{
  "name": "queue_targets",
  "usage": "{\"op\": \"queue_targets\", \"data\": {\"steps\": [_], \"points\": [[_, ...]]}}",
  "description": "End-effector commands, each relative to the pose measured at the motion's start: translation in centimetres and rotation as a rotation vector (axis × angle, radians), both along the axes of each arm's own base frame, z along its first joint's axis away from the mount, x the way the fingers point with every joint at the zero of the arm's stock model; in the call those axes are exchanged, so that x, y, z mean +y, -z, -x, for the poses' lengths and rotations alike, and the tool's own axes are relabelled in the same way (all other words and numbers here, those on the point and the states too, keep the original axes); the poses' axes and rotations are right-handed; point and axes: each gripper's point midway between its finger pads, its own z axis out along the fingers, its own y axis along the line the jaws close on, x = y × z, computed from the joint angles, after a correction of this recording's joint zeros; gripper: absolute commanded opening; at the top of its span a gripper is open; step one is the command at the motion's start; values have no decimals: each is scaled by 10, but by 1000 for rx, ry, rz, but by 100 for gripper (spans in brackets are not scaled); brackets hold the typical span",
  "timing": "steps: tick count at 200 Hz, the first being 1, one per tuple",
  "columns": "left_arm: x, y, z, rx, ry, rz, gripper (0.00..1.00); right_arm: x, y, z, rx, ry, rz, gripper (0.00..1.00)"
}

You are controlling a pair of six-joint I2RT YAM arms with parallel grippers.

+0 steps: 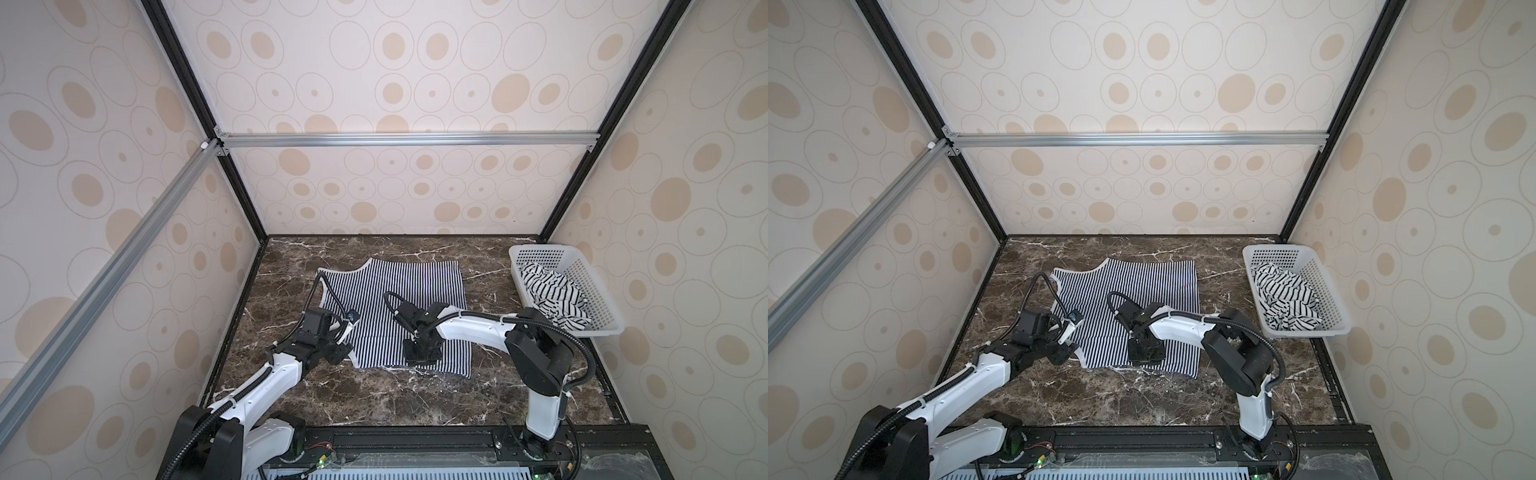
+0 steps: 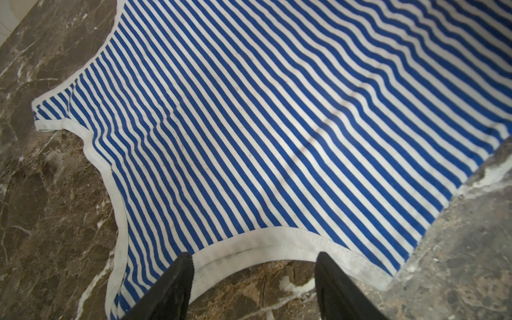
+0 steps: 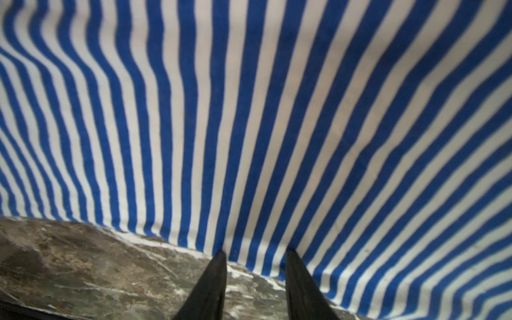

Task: Fold and stack tank tops
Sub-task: Rotate the tank top at the center of the table.

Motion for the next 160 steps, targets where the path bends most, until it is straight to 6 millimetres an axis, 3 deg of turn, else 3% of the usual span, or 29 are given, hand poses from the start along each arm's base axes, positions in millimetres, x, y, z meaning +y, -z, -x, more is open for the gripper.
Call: {"op": "queue_targets", "data": {"steps": [1,82,113,160], "points": [[-5,-3,2,-10,38,-10,70,-16,8,11,25,17,51,38],[-27,9,18,35,138,-21,70,-41,8,19,33,3,103,38],[-43,13,31,54,213,-37,70,-42,-9,6,-18,-5,91,38],[-59,16,56,71,344,-62,69,-59,-36,-3,-69,60,67,39]]}}
